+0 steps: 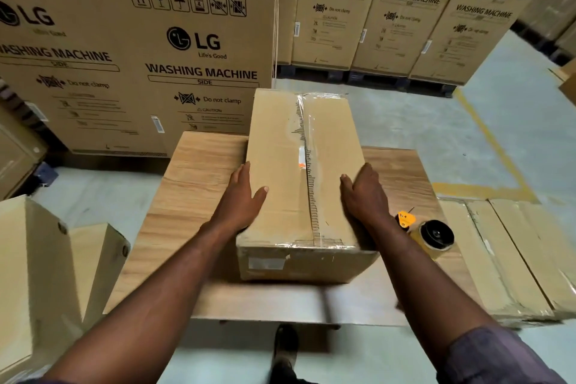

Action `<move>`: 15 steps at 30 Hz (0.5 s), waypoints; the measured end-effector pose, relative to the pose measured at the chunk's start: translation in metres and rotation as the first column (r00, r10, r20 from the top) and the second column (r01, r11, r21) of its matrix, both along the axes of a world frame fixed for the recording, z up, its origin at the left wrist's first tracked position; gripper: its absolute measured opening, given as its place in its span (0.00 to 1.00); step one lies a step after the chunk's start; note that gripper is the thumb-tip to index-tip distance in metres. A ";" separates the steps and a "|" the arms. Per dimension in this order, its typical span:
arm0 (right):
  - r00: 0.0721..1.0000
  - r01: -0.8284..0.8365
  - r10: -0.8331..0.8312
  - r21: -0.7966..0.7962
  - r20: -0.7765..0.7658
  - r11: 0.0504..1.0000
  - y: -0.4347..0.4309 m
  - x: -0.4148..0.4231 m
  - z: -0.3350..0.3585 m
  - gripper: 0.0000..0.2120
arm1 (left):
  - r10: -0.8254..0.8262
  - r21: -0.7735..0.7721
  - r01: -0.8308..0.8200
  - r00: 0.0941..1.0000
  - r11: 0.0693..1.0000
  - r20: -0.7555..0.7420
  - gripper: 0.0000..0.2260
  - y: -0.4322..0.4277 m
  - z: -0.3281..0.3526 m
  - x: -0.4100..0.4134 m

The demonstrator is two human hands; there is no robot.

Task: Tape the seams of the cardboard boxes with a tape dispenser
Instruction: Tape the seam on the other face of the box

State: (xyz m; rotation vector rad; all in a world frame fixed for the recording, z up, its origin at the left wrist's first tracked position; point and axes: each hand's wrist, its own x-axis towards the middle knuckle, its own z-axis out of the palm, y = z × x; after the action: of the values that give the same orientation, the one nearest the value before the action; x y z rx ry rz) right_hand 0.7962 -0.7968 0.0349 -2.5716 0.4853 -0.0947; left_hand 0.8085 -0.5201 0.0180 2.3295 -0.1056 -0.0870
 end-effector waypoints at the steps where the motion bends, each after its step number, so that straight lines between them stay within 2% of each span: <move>1: 1.000 -0.010 0.009 -0.004 -0.015 1.000 0.000 0.009 0.002 0.27 | 0.011 0.003 -0.011 1.000 1.000 -0.009 0.34 -0.002 0.001 0.008; 9: 0.993 -0.012 0.020 0.068 -0.112 0.998 -0.019 0.098 0.000 0.35 | 0.090 -0.017 -0.091 0.993 0.996 -0.072 0.37 -0.027 0.009 0.088; 15: 0.991 0.027 -0.001 0.195 -0.131 0.980 -0.031 0.134 0.000 0.33 | 0.083 0.013 -0.082 0.990 0.997 -0.117 0.36 -0.028 0.008 0.132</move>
State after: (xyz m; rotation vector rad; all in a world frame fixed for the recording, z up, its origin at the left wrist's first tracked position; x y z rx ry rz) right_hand 0.9307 -0.8278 0.0353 -2.3900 0.5332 0.1117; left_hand 0.9405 -0.5484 0.0260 2.3277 0.0502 -0.1834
